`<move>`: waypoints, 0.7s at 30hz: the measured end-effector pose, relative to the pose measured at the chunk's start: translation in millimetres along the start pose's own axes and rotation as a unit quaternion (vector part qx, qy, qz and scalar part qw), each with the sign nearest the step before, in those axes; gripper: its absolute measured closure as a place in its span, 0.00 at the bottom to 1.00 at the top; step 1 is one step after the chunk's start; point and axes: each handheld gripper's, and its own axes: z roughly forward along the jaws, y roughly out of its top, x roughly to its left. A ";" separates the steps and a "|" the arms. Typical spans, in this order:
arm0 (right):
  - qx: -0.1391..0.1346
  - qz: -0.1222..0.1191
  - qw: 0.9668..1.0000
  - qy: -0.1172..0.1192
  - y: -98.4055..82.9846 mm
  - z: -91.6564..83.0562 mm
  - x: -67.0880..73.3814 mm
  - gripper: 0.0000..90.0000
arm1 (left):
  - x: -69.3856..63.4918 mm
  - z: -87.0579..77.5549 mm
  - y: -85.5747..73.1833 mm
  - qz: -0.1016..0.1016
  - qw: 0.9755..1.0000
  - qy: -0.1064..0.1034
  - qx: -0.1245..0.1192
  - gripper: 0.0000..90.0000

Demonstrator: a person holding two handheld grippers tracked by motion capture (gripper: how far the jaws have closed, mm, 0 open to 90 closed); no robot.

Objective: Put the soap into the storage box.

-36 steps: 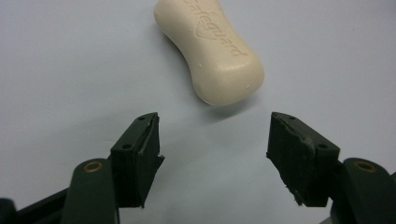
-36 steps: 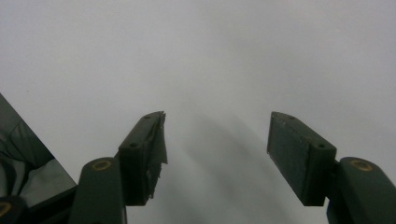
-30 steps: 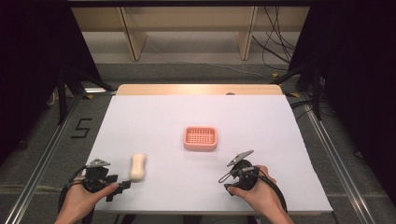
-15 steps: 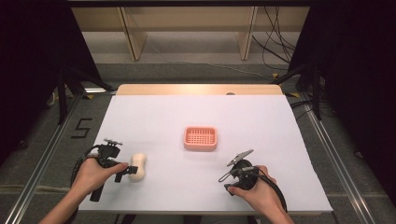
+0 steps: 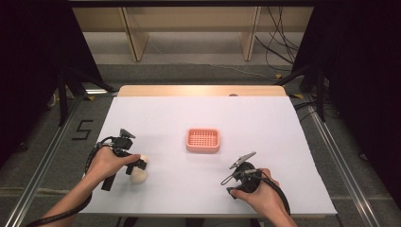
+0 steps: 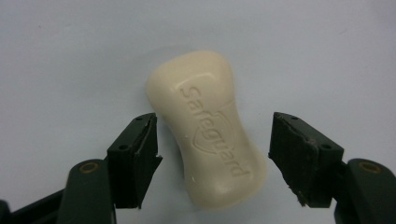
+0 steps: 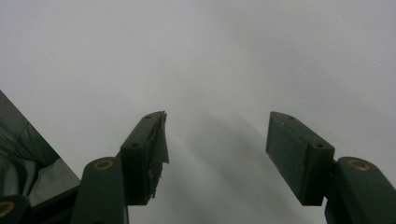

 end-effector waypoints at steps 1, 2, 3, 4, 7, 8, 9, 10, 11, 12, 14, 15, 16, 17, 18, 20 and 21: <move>0.000 0.002 1.000 0.001 0.0 0.4 0.3 0.43 | -0.5 1.8 0.7 -0.001 1.000 0.000 0.001 0.36; -0.001 -0.004 1.000 0.003 0.3 1.0 -0.4 0.43 | -0.7 2.9 1.5 0.000 1.000 0.002 0.006 0.36; 0.008 0.018 1.000 0.004 0.1 0.4 2.2 0.43 | -0.9 4.6 2.0 0.000 1.000 0.005 0.006 0.36; 0.006 0.015 1.000 0.004 0.1 0.7 2.0 0.43 | -1.7 6.3 2.8 -0.006 1.000 0.009 0.007 0.36; 0.006 0.009 1.000 0.004 0.1 1.2 2.4 0.43 | -1.1 9.3 4.4 -0.004 1.000 0.012 0.015 0.36; 0.008 0.009 1.000 0.002 0.1 0.9 2.4 0.43 | -3.1 9.7 4.3 -0.023 0.999 0.008 0.021 0.36; 0.008 0.009 1.000 0.002 0.1 0.9 2.4 0.43 | -3.1 9.7 4.3 -0.023 0.999 0.008 0.021 0.36; 0.004 0.002 1.000 0.001 0.2 1.6 1.3 0.43 | -2.6 11.1 4.9 -0.022 0.999 0.012 0.021 0.36; 0.004 0.002 1.000 0.001 0.2 1.7 1.2 0.43 | -2.1 11.8 5.1 -0.022 0.999 0.013 0.023 0.36; 0.004 0.003 1.000 0.001 0.2 1.8 1.2 0.43 | -2.0 13.3 5.8 -0.033 0.999 0.011 0.028 0.35; 0.004 0.003 1.000 0.002 0.1 1.7 1.1 0.43 | 0.4 14.2 7.8 -0.016 0.999 0.012 0.031 0.36; 0.005 0.003 1.000 0.002 0.0 1.7 1.3 0.43 | 1.3 15.5 8.4 -0.013 0.999 0.016 0.031 0.36; 0.005 0.005 1.000 0.003 -0.1 1.8 1.5 0.43 | 1.1 15.8 9.2 -0.012 0.999 0.016 0.037 0.36; 0.006 0.002 1.000 0.002 -0.1 1.9 1.4 0.42 | 2.0 16.2 9.8 -0.007 0.999 0.017 0.045 0.37; 0.007 0.003 1.000 0.003 -0.2 2.0 1.5 0.42 | 2.3 17.0 10.6 -0.003 0.999 0.018 0.051 0.37; 0.009 0.004 1.000 0.003 -0.3 2.7 1.6 0.42 | 2.1 18.5 11.3 -0.003 0.998 0.019 0.054 0.38; 0.013 0.013 1.000 0.002 -0.4 2.4 2.6 0.42 | 2.4 18.9 12.0 0.000 0.998 0.020 0.059 0.38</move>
